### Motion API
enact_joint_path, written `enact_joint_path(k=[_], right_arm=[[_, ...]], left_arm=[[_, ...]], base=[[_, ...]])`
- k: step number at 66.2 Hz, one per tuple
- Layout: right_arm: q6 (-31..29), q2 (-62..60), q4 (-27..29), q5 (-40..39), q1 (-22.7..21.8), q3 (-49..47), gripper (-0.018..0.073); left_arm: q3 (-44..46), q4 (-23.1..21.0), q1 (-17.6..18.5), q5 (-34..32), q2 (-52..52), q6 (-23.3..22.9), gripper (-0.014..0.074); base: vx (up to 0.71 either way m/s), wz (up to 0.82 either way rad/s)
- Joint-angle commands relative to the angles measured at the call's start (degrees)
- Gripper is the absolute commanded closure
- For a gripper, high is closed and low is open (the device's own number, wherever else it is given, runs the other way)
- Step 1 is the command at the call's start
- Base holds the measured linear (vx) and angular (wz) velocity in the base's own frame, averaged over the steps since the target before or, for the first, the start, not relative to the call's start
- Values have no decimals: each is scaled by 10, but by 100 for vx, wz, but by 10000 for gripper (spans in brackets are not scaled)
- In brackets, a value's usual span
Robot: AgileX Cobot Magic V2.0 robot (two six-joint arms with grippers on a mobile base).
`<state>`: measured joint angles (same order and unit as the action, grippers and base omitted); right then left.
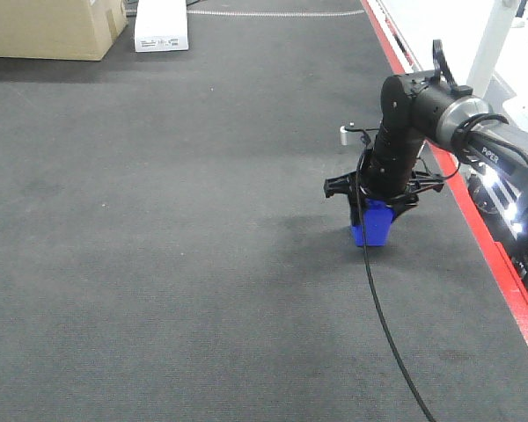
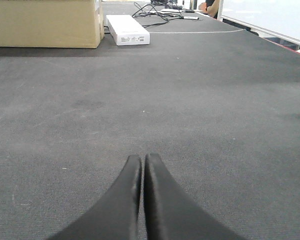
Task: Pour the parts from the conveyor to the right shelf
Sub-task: 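Lower the right gripper over the blue block and close on it, then lift the blue block off the belt with the right gripper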
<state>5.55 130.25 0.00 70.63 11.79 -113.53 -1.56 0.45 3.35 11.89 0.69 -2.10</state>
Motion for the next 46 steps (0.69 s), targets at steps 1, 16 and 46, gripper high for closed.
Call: enact_joint_path(k=[1,16,46], right_arm=[[-5,-38,-4,-7,0,-20,455],[-7,-50,-8,-5,0,-20,568],[-3,-246,-34,-56,1,3,564]], left_arm=[[11,-5,3,-41,7,-5,603],[11,-5,3,-41,7,-5,603],[11,-5,3,-41,7,-5,603]], base=[[0,0],[0,0],[0,0]])
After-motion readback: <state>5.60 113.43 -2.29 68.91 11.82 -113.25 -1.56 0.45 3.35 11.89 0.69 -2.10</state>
